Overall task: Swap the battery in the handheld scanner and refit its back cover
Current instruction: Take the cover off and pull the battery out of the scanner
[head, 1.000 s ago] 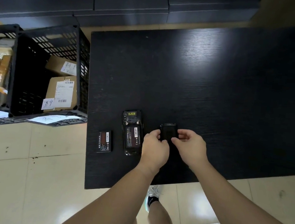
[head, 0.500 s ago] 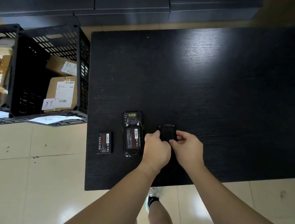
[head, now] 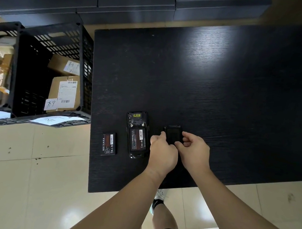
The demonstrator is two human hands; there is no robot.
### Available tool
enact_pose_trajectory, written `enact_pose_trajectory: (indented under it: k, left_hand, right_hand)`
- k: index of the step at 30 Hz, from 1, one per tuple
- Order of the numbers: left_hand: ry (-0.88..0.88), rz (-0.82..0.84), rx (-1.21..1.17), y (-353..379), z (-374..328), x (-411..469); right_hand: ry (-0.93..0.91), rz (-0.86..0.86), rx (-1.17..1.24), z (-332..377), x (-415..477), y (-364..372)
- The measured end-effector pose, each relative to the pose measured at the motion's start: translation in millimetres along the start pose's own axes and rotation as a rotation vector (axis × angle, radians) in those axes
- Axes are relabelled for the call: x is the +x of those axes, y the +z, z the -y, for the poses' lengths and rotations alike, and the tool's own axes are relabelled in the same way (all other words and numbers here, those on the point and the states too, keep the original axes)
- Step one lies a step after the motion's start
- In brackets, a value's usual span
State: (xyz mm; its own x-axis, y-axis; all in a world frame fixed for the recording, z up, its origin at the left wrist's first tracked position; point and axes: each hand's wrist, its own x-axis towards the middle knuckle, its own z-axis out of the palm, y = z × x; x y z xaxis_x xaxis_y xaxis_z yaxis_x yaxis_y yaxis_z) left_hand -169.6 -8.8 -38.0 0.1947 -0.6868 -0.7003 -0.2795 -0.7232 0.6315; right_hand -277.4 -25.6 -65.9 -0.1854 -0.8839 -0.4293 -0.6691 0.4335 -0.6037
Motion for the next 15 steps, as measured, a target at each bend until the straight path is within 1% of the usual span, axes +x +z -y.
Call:
enact_pose_trajectory:
  k: [4, 9, 12, 15]
  left_hand:
    - [0.013, -0.029, 0.004, -1, 2, 0]
    - [0.05, -0.081, -0.104, -19, 9, -17]
    - [0.104, -0.199, -0.131, -51, 29, -24]
    - [0.092, -0.343, -0.089, -84, 50, -24]
  right_hand:
    - [-0.019, 0.003, 0.0, 0, 0, -1]
    - [-0.051, -0.03, 0.052, 5, -4, -7]
    - [-0.139, -0.01, 0.091, 16, -15, -2]
    - [-0.226, 0.075, 0.13, 26, -27, 16]
